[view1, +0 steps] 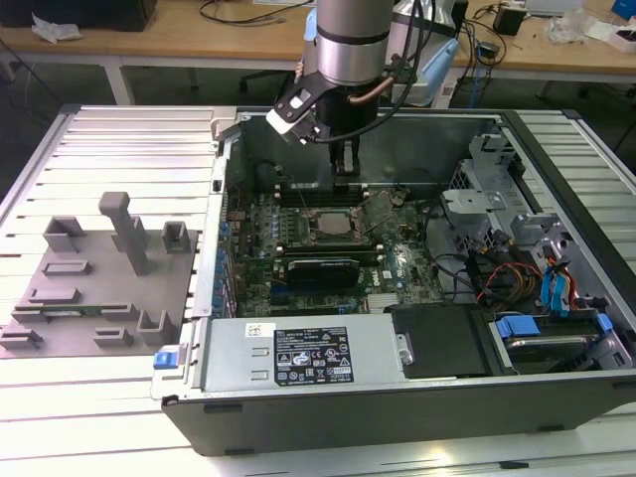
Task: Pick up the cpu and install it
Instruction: 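Close the cpu cover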
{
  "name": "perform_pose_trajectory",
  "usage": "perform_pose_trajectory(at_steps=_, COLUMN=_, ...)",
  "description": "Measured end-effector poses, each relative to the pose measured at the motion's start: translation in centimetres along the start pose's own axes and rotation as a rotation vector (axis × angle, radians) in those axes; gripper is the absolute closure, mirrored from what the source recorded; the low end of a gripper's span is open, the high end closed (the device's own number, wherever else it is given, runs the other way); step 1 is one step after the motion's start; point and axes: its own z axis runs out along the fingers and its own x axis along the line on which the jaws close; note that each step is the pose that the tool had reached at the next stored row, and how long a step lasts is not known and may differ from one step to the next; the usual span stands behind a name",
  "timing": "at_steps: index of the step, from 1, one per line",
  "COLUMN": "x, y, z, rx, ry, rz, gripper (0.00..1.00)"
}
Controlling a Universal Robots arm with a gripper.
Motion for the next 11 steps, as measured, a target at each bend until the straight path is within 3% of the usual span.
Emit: perform_pose_trajectory(at_steps=11, x=0.00, y=0.00, z=-0.03, rx=0.0005, ry=-0.0001, rz=0.000, gripper=0.89)
